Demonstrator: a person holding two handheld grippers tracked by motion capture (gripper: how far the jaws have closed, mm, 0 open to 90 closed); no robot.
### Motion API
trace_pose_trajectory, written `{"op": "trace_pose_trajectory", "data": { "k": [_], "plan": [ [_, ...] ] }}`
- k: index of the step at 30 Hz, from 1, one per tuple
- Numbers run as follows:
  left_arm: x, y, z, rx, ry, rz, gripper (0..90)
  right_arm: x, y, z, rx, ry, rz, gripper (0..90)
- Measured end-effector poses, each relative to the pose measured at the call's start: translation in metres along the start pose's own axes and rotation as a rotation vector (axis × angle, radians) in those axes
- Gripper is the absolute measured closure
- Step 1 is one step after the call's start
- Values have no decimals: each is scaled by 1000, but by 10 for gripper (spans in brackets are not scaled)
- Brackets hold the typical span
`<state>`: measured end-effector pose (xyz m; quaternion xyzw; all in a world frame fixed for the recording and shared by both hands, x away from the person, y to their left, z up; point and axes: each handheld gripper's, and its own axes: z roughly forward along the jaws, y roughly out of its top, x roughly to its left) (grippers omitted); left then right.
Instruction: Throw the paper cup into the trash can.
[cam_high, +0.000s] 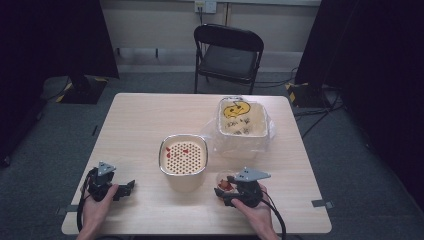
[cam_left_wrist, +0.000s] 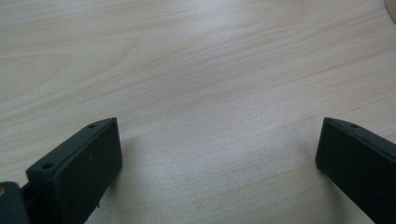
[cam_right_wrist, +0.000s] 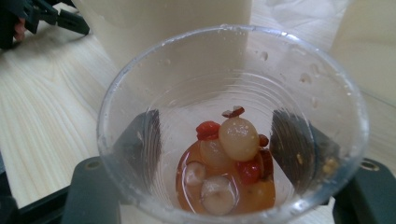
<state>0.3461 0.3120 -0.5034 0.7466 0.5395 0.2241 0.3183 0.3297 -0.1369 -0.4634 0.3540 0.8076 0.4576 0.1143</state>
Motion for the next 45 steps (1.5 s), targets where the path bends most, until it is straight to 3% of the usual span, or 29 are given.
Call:
{"op": "trace_pose_trajectory", "data": {
  "k": [7, 16, 25, 38, 45],
  "plan": [
    [0, 0, 0, 0, -1, -1, 0, -6, 15, -16, -20, -4, 13, 343],
    [0, 0, 0, 0, 0, 0, 0, -10, 46, -33, -103, -24, -1, 349],
    [0, 0, 0, 0, 0, 0, 0, -12, 80, -39, -205, -25, -2, 350],
    [0, 0, 0, 0, 0, -1, 0, -12, 127, -22, -341, -69, -51, 362],
    [0, 0, 0, 0, 1, -1, 0, -9, 143, -6, -360, -147, -150, 376]
  ]
}}
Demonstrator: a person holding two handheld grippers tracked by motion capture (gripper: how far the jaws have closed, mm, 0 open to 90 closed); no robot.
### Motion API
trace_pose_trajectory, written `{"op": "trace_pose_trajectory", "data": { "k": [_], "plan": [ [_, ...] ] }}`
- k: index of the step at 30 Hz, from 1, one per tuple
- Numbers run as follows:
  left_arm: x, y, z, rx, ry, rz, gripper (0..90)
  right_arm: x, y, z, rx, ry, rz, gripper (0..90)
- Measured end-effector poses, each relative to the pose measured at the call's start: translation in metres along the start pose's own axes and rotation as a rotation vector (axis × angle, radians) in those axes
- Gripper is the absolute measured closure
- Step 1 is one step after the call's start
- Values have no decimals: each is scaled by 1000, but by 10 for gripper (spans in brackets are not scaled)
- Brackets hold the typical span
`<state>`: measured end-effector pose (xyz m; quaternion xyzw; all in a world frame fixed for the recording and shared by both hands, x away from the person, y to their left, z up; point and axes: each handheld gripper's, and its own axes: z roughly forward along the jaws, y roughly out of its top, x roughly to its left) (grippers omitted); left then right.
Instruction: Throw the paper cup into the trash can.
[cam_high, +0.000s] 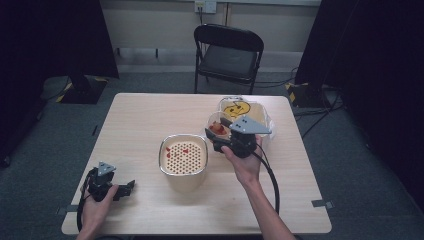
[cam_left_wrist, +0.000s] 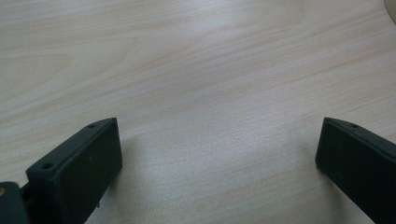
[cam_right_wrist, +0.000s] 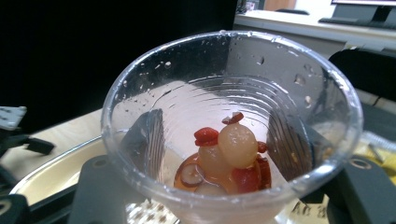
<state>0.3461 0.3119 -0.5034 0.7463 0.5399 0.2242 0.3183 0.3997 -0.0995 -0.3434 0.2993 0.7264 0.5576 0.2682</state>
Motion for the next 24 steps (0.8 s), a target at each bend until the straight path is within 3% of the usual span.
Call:
{"op": "trace_pose_trajectory", "data": {
  "k": [10, 24],
  "plan": [
    [0, 0, 0, 0, 0, 0, 0, 9, 10, 18, 60, -84, -158, 401],
    [0, 0, 0, 0, -1, 1, 0, 20, 17, 29, 167, -127, -333, 416]
  ]
}}
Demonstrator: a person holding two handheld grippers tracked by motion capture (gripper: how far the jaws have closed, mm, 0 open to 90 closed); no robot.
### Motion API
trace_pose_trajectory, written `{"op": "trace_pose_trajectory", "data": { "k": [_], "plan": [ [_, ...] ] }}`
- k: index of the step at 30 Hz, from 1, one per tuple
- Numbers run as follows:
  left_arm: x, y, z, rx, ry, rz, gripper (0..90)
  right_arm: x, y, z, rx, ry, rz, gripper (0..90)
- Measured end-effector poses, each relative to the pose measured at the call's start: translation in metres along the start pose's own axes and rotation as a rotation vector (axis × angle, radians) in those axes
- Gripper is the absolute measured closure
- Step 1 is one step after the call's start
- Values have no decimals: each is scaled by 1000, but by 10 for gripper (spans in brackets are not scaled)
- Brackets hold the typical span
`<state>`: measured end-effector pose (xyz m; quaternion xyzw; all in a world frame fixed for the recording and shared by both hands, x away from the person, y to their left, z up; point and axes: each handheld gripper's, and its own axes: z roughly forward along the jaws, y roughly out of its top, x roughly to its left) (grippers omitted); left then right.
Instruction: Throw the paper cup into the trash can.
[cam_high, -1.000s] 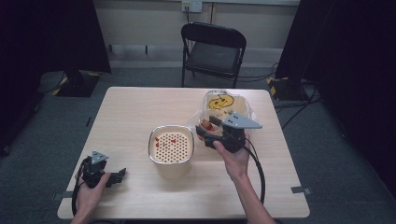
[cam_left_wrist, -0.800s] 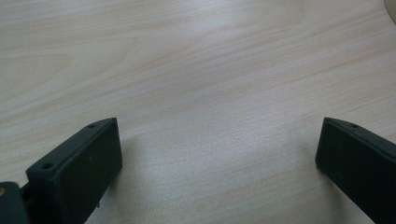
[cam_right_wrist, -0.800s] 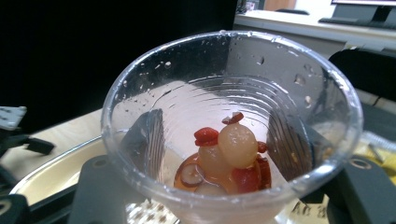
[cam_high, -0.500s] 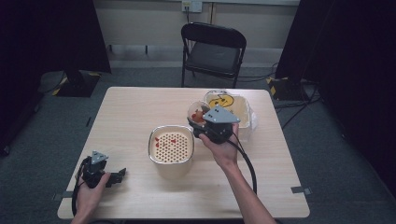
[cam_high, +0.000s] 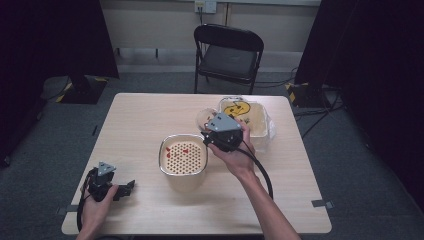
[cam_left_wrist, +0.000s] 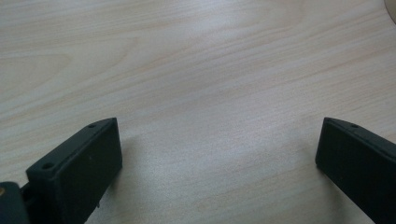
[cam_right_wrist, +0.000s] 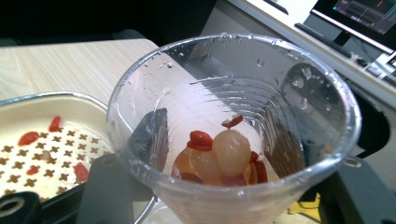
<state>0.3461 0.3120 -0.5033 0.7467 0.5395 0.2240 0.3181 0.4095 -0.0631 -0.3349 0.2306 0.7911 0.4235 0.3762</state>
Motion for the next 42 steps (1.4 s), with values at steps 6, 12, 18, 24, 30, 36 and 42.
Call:
{"op": "trace_pose_trajectory", "data": {
  "k": [6, 12, 18, 24, 30, 36, 42],
  "plan": [
    [0, 0, 0, 0, 0, 0, 0, 9, 6, 2, 49, -29, -128, 423],
    [0, 0, 0, 0, 0, 0, 0, 19, 4, 5, 89, -67, -244, 428],
    [0, 0, 0, 0, 0, 0, 0, 27, 4, 7, 125, -101, -349, 433],
    [0, 0, 0, 0, 0, 0, 0, 35, 7, 9, 148, -130, -433, 438],
    [0, 0, 0, 0, 0, 0, 0, 44, 9, 13, 185, -164, -562, 440],
    [0, 0, 0, 0, 0, 2, 0, 55, 7, 16, 210, -189, -660, 442],
    [0, 0, 0, 0, 0, 0, 0, 62, 5, 19, 230, -227, -772, 453]
  ]
}}
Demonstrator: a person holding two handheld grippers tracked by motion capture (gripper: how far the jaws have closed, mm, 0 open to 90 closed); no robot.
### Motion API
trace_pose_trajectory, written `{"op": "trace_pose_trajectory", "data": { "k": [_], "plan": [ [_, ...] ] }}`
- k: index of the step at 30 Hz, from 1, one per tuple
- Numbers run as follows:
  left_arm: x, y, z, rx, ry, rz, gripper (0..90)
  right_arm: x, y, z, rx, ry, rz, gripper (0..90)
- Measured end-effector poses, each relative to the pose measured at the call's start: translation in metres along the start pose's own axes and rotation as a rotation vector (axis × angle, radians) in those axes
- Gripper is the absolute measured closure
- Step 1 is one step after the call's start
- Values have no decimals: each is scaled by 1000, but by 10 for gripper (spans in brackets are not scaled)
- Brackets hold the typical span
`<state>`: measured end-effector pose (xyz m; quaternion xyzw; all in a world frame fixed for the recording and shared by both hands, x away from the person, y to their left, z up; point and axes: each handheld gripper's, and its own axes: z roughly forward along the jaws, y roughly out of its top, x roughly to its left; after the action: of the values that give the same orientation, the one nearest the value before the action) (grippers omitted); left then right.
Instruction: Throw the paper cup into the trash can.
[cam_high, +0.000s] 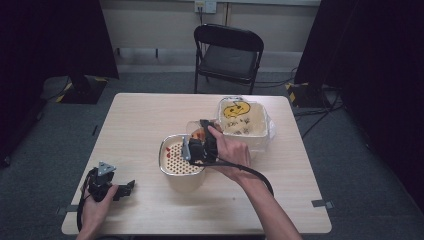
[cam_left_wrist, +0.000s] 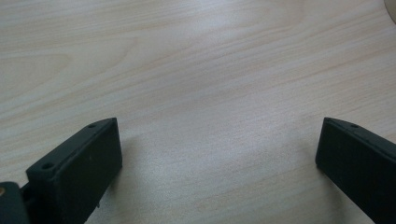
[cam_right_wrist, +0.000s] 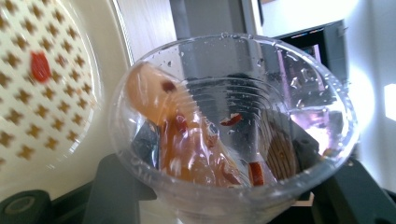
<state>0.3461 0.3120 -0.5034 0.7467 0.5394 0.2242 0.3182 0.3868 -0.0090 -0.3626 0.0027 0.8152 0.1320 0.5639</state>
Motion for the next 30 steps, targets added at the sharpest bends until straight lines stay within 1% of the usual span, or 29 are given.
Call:
{"op": "trace_pose_trajectory", "data": {
  "k": [2, 4, 5, 6, 9, 11, 12, 13, 14, 16, 17, 18, 19, 20, 21, 22, 23, 24, 26, 28, 30],
  "plan": [
    [0, 0, 0, 0, 0, -2, 0, 5, 2, 1, 17, -22, -76, 454],
    [0, 0, 0, 0, 0, 0, 0, 8, 4, 1, 32, -35, -117, 454],
    [0, 0, 0, 0, 0, 0, 0, 9, 5, 1, 31, -43, -130, 454],
    [0, 0, 0, 0, 0, 0, 0, 10, 6, 1, 36, -46, -130, 454],
    [0, 0, 0, 0, 0, 0, 0, 12, 8, 2, 46, -59, -163, 456],
    [0, 0, 0, 0, 0, 0, 0, 14, 10, 3, 63, -70, -207, 456],
    [0, 0, 0, 0, 0, 0, 0, 15, 11, 3, 67, -65, -214, 456],
    [0, 0, 0, 0, 0, 0, 0, 15, 12, 3, 70, -65, -232, 456],
    [0, 0, 0, 0, -1, 0, 0, 17, 13, 3, 72, -75, -246, 457],
    [0, 0, 0, 0, -2, 0, 0, 19, 15, 3, 74, -94, -301, 458],
    [0, 0, 0, 0, 0, 0, 0, 20, 16, 3, 77, -107, -320, 459],
    [0, 0, 0, 0, 0, 0, 0, 21, 16, 3, 71, -112, -340, 459],
    [0, 0, 0, 0, 0, 0, 0, 22, 17, 2, 87, -114, -346, 459],
    [0, 0, 0, 0, 0, 0, 0, 22, 17, 3, 77, -118, -374, 460],
    [0, 0, 0, 0, 0, 1, 0, 22, 18, 3, 83, -129, -397, 460],
    [0, 0, 0, 0, 0, 0, 0, 23, 18, 2, 92, -139, -408, 461],
    [0, 0, 0, 0, 0, 0, 0, 23, 18, 2, 91, -138, -417, 461],
    [0, 0, 0, 0, 0, 0, 0, 24, 19, 2, 105, -146, -436, 462],
    [0, 0, 0, 0, 0, 0, 0, 27, 19, 2, 108, -158, -495, 464],
    [0, 0, 0, 0, 0, 0, 0, 29, 19, 2, 120, -171, -539, 464],
    [0, 0, 0, 0, 0, 0, 0, 32, 19, 2, 138, -186, -625, 465]
  ]
}}
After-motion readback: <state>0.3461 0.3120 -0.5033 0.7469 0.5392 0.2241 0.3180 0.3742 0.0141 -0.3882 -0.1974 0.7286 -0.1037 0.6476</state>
